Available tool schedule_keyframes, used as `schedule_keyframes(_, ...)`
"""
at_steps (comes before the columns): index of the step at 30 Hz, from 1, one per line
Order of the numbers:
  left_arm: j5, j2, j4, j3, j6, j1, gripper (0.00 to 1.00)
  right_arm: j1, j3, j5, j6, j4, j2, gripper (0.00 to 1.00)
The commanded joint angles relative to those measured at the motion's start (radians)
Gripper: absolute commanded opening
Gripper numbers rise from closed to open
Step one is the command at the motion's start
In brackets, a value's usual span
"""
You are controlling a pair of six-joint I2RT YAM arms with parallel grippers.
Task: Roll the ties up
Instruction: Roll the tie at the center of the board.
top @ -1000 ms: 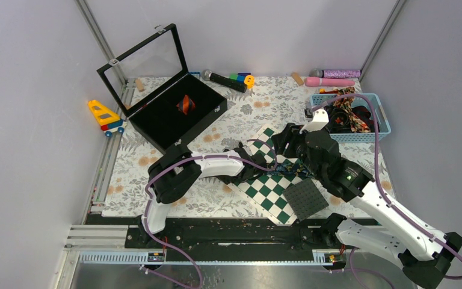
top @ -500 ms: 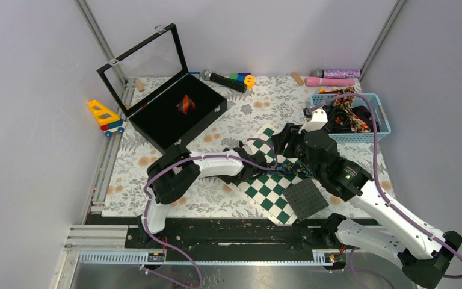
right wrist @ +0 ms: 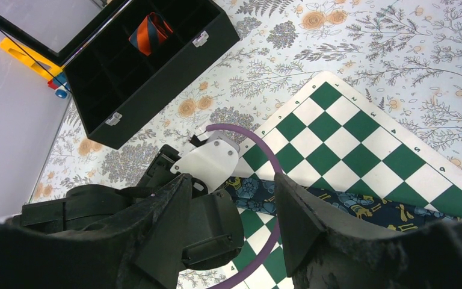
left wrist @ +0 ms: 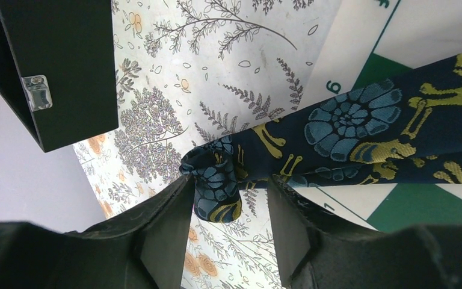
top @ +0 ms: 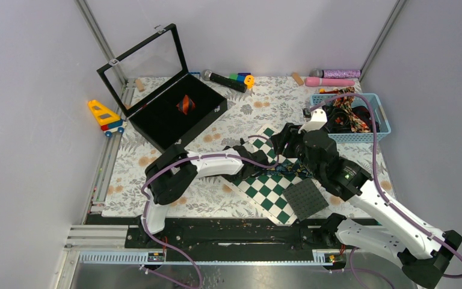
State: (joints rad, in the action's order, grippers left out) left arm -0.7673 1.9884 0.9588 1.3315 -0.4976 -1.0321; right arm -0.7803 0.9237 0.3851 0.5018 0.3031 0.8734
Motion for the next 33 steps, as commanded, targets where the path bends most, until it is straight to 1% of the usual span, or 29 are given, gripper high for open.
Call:
schedule_keyframes(1, -0.032, -0.055, 0.014, 0.048, -0.007, -0.005, 0.51, 0.007, 0.027, 0.051, -0.002, -0.017, -0.003, 0.60)
schedule_keyframes(12, -0.038, -0.059, 0.017, 0.068, -0.001, -0.005, 0.51, 0.007, 0.042, 0.083, 0.012, -0.012, -0.011, 0.60)
schedule_keyframes(16, -0.033, -0.077, 0.017, 0.116, 0.001, -0.004, 0.51, 0.018, 0.105, 0.128, 0.035, 0.037, 0.003, 0.60)
schedule_keyframes(18, -0.026, -0.081, 0.017, 0.152, 0.006, -0.004, 0.51, 0.060, 0.160, 0.097, 0.048, 0.058, 0.010, 0.60)
schedule_keyframes(22, -0.001, -0.111, -0.013, 0.191, 0.032, 0.010, 0.51, 0.234, 0.281, -0.039, 0.102, 0.121, 0.023, 0.58)
schedule_keyframes(24, 0.045, -0.150, -0.044, 0.187, 0.041, 0.036, 0.49, 0.317, 0.332, -0.116, 0.110, 0.152, 0.044, 0.57)
schedule_keyframes(26, 0.109, -0.215, -0.098, 0.160, 0.043, 0.089, 0.46, 0.369, 0.369, -0.174, 0.102, 0.186, 0.086, 0.55)
schedule_keyframes(27, 0.151, -0.274, -0.126, 0.136, 0.040, 0.121, 0.45, 0.385, 0.373, -0.205, 0.101, 0.193, 0.101, 0.52)
schedule_keyframes(29, 0.221, -0.378, -0.193, 0.065, 0.028, 0.200, 0.43, 0.405, 0.362, -0.314, 0.111, 0.195, 0.134, 0.45)
schedule_keyframes(31, 0.294, -0.508, -0.277, -0.046, 0.024, 0.280, 0.44, 0.406, 0.340, -0.445, 0.135, 0.181, 0.172, 0.39)
schedule_keyframes(33, 0.371, -0.640, -0.376, -0.152, 0.019, 0.353, 0.46, 0.404, 0.282, -0.566, 0.185, 0.116, 0.204, 0.37)
